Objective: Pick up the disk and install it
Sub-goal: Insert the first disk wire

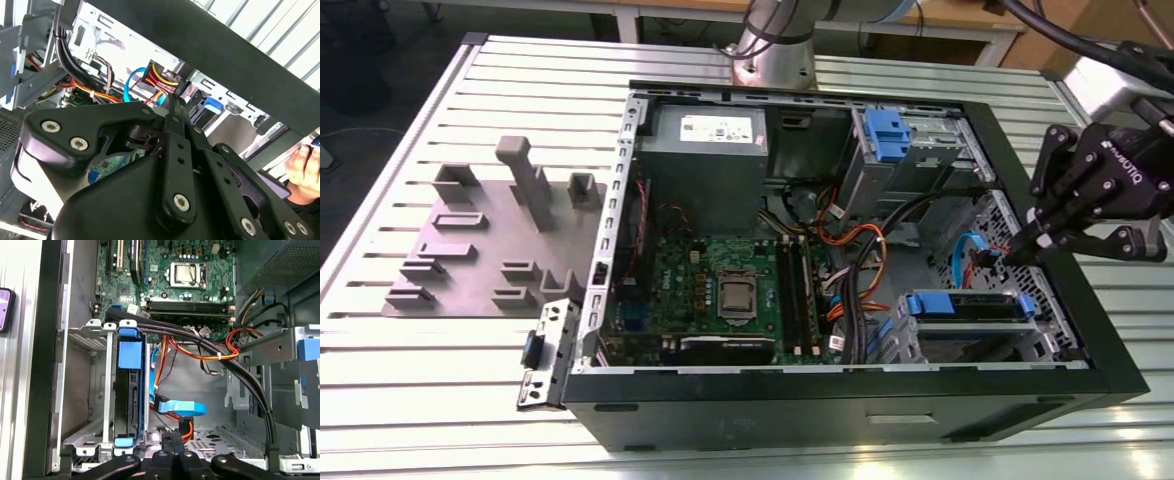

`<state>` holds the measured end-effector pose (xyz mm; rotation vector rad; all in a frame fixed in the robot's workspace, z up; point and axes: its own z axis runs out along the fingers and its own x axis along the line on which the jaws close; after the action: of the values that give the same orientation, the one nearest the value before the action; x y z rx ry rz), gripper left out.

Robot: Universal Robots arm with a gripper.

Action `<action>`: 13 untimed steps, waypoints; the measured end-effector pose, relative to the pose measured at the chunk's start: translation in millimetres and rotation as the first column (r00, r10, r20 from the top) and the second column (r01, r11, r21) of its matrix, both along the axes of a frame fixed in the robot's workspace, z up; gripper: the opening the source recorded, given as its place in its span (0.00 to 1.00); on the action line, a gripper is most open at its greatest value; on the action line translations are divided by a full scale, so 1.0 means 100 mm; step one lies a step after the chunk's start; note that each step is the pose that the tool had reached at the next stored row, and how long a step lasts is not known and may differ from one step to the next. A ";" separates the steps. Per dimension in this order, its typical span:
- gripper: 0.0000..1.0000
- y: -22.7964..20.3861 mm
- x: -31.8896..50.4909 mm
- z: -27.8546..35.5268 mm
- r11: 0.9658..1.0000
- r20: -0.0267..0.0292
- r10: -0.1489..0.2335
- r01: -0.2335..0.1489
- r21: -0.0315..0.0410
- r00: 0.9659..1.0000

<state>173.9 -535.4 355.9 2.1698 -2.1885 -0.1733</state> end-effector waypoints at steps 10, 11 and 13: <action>0.17 0.001 0.034 -0.001 1.000 -0.013 -0.001 0.001 0.000 1.000; 0.17 0.001 0.034 -0.001 1.000 -0.013 -0.001 0.001 0.000 1.000; 0.24 0.001 0.035 -0.002 1.000 -0.013 -0.001 0.001 0.000 1.000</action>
<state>177.5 -535.3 355.8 2.1609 -2.1832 -0.1873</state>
